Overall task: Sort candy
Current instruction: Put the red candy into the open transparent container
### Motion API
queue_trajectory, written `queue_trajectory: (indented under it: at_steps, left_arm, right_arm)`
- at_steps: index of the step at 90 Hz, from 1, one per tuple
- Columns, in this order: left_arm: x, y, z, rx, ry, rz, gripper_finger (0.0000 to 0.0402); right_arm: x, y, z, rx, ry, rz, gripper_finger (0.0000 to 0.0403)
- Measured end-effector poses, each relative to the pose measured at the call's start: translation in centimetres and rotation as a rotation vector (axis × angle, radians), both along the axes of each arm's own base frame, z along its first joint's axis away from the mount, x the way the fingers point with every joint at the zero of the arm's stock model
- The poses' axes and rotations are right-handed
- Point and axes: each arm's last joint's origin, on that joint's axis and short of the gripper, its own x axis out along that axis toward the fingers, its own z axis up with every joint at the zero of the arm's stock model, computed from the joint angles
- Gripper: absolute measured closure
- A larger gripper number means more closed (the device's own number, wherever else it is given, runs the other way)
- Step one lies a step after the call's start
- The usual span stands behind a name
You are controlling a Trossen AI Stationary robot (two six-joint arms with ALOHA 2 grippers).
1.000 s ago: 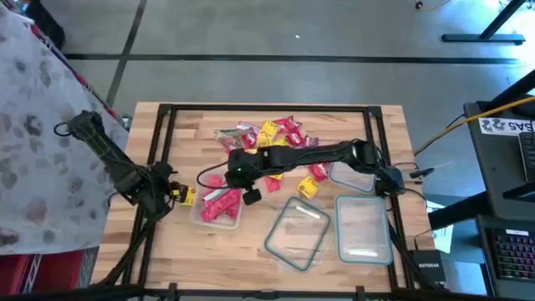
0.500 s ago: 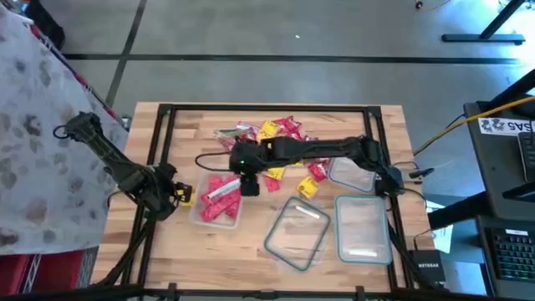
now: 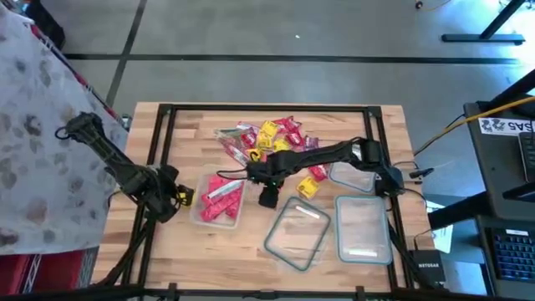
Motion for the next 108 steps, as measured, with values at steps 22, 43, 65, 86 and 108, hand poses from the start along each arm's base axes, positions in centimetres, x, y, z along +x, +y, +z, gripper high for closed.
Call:
queue_trajectory:
  at_steps: [22,43,65,86,108]
  left_arm:
    - [0.0,0.0,0.0,0.008,0.003,-0.016,0.0279]
    - [0.0,0.0,0.0,0.011,0.0,-0.01,0.0279]
    - [0.1,0.0,0.0,0.005,-0.013,0.009,0.0279]
    - [0.2,0.0,0.0,0.007,-0.034,0.017,0.0279]
    - [0.2,0.0,0.0,0.02,-0.048,0.021,0.0279]
  right_arm:
    - [-1.1,-0.9,-2.5,-0.075,0.041,-0.133,0.0248]
    - [-2.4,-0.6,-4.5,-0.031,0.07,-0.142,0.0328]
    - [-2.2,-0.3,-1.6,-0.015,0.035,-0.033,0.0399]
    - [-1.3,-0.6,9.1,0.028,-0.314,0.146,0.0402]
    - [1.5,0.1,16.6,0.186,-0.601,0.099,0.0402]
